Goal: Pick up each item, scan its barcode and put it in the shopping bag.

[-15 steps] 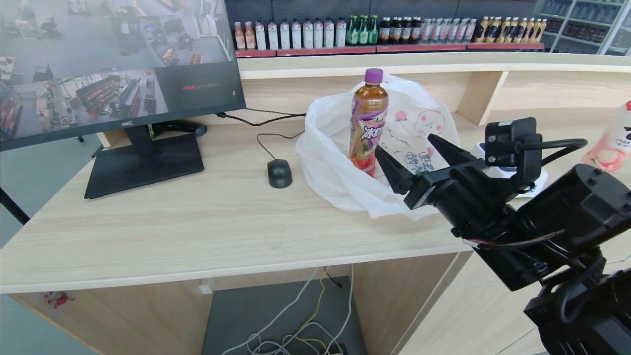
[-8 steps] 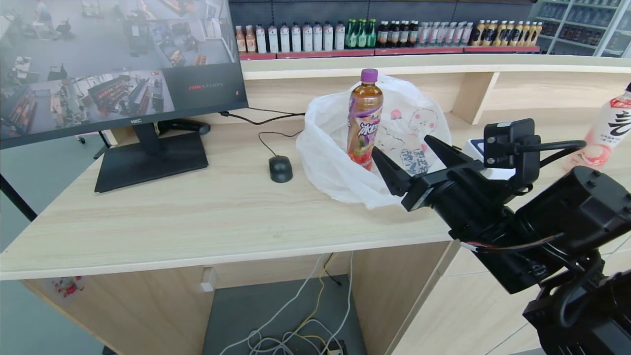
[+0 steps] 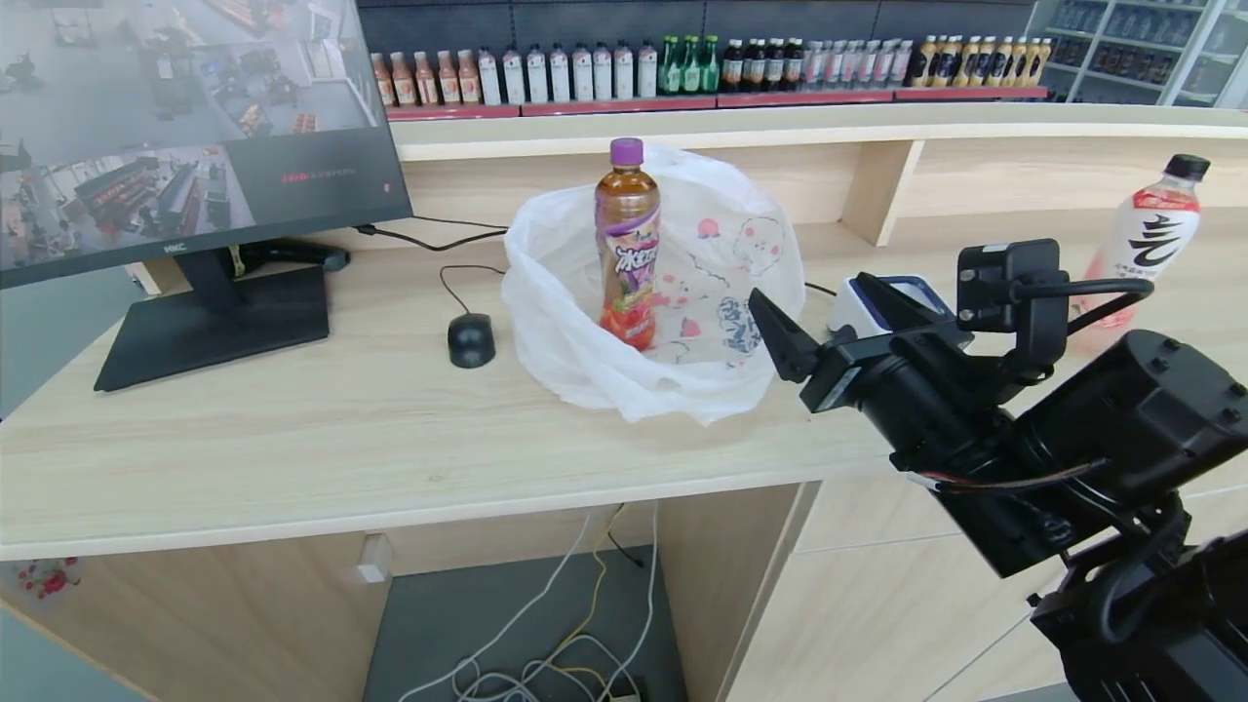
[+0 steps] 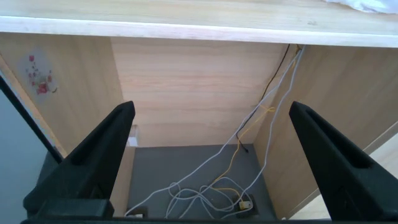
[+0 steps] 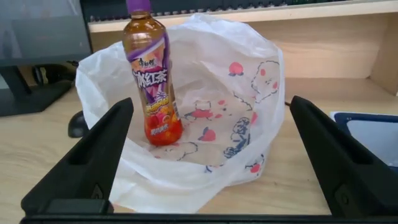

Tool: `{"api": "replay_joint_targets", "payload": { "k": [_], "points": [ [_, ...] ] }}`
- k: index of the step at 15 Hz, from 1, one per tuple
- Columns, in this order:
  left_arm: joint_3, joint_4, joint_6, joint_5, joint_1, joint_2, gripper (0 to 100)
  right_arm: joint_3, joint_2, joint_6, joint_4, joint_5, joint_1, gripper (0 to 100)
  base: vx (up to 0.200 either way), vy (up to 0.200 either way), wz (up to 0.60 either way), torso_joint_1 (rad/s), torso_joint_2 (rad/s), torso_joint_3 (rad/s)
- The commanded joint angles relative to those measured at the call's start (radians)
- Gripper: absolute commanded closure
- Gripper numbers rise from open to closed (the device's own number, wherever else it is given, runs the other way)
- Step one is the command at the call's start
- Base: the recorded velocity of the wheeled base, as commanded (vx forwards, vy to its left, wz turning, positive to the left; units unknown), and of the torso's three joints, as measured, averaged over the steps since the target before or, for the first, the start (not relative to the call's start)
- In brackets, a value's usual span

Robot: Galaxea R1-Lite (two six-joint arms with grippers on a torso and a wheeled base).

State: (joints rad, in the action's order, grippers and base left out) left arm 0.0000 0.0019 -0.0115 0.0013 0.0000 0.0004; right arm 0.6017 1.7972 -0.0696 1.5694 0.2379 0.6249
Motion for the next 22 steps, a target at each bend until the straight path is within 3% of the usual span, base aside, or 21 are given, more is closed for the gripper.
{"api": "replay_joint_targets", "payload": {
  "k": [1,22],
  "points": [
    [0.000,0.000,-0.001,0.000,0.000,0.000,0,-0.017,-0.004,0.002,0.001,-0.002,0.001,0,0.000,-0.200,0.00,-0.002,0.00,-0.002],
    [0.000,0.000,0.001,0.000,0.000,0.000,0,-0.099,-0.079,0.004,0.001,-0.008,0.070,0,0.000,-0.200,0.00,0.003,0.00,0.002]
  ]
}}
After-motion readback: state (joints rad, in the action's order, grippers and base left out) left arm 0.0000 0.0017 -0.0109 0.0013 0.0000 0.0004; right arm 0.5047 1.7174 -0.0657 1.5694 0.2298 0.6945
